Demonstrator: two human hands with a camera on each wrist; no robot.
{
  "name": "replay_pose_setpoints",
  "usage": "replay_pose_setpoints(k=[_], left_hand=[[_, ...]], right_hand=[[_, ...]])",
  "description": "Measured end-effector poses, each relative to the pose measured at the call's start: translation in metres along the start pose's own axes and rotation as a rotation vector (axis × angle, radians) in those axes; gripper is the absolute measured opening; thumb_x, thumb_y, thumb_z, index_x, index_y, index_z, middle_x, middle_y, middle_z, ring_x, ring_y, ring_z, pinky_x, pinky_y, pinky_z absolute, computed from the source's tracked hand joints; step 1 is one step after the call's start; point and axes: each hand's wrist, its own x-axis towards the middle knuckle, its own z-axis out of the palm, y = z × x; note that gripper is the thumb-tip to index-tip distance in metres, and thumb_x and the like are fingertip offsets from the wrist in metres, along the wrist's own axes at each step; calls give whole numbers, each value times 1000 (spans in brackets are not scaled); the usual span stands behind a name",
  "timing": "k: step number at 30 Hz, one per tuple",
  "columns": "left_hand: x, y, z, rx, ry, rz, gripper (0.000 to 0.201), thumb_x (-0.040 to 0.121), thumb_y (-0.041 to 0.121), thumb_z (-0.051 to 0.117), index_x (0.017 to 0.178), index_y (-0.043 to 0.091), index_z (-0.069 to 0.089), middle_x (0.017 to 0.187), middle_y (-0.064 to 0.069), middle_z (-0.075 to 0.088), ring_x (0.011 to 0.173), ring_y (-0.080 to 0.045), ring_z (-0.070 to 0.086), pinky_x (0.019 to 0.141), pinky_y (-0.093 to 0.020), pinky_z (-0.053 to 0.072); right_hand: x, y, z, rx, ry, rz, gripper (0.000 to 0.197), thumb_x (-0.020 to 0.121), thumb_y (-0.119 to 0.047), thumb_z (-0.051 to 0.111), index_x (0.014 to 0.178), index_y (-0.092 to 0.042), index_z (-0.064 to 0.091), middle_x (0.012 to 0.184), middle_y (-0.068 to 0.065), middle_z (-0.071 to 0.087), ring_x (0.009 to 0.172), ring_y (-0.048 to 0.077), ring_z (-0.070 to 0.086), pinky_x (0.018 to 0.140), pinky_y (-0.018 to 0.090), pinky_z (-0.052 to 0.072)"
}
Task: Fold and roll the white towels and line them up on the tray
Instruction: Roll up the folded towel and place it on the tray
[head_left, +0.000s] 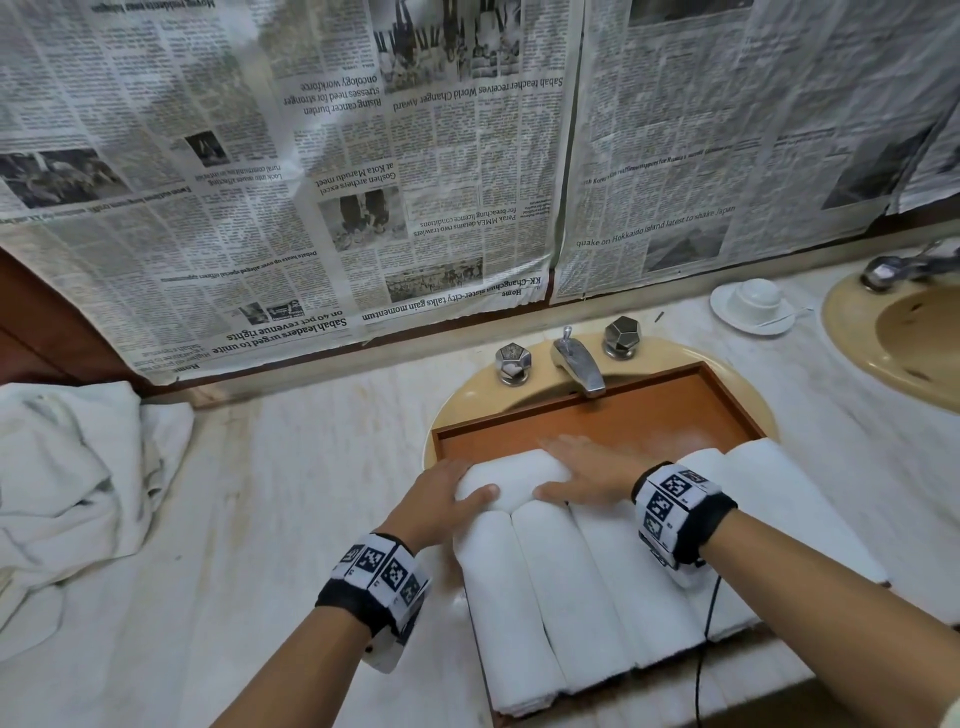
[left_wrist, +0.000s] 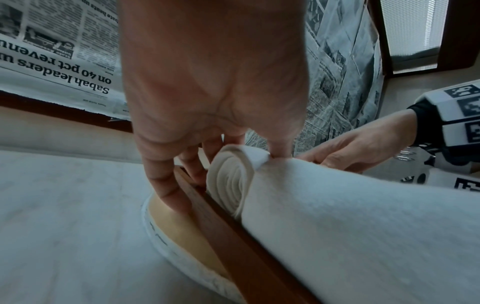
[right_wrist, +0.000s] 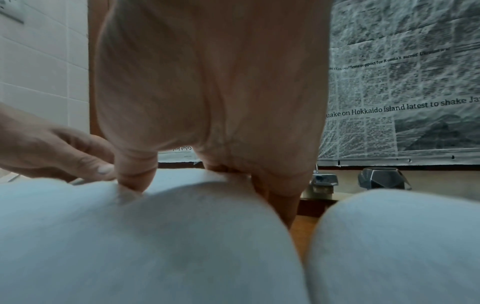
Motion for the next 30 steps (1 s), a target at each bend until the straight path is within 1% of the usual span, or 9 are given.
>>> replay_pose_setpoints(k=[4,7,9,11,15,18,23,27,30], left_hand=[[-4,1,5,-41,23,1,41,91,60,59,115,27,60,113,4,61,104,-15,57,92,-35,47],[-9,3,6,-51,26,21,25,92,56,61,101,34,55,107,5,61,99,-15,57,86,-32,46],[-11,2,6,-63,29,30,21,91,55,62,96,36,53,101,7,62,95,-14,58,80,-29,44],[-11,-1,7,-73,34,29,24,90,57,63,98,36,56,102,9,63,96,-12,59,80,-29,46],[-12,-4,11,-105,32,18,46,84,64,61,118,33,63,111,12,67,102,-9,61,90,-32,51],[-13,-4,12,-111,33,15,50,81,68,59,119,35,63,111,12,67,102,-9,61,90,-33,51],[-13,-3,13,-126,37,15,44,87,60,64,122,33,63,114,10,66,104,-10,61,91,-31,50],[-13,-4,12,-144,29,9,50,84,63,63,125,35,62,116,12,66,106,-8,61,92,-30,50],[-12,-2,12,-135,28,2,54,83,64,62,129,34,59,120,11,65,108,-9,60,94,-32,50]], right_hand=[[-1,3,4,33,-18,32,91,91,-66,51,159,-26,7,167,7,2,153,27,0,123,47,9],[-5,-1,3,59,-32,44,90,92,-63,53,159,-24,7,167,7,1,154,24,1,122,44,10],[-11,-5,2,73,-41,48,89,93,-60,54,159,-22,7,167,7,-1,154,24,2,121,42,11],[-16,-8,0,78,-48,46,89,94,-58,54,159,-21,6,167,7,-3,153,24,4,121,40,13],[-24,-12,-1,75,-59,50,86,96,-53,55,159,-21,6,167,7,-3,152,28,11,120,41,16],[-28,-14,0,70,-47,55,85,96,-52,55,159,-21,8,167,8,-2,152,28,13,118,40,18],[-27,-13,1,75,-18,51,80,96,-49,57,157,-17,16,165,9,10,149,28,22,115,38,24],[-23,-10,2,80,-16,46,83,94,-52,59,157,-18,18,164,7,13,150,25,20,116,39,23],[-20,-8,1,77,-6,42,83,91,-56,60,154,-18,23,156,4,27,140,24,34,110,37,32]])
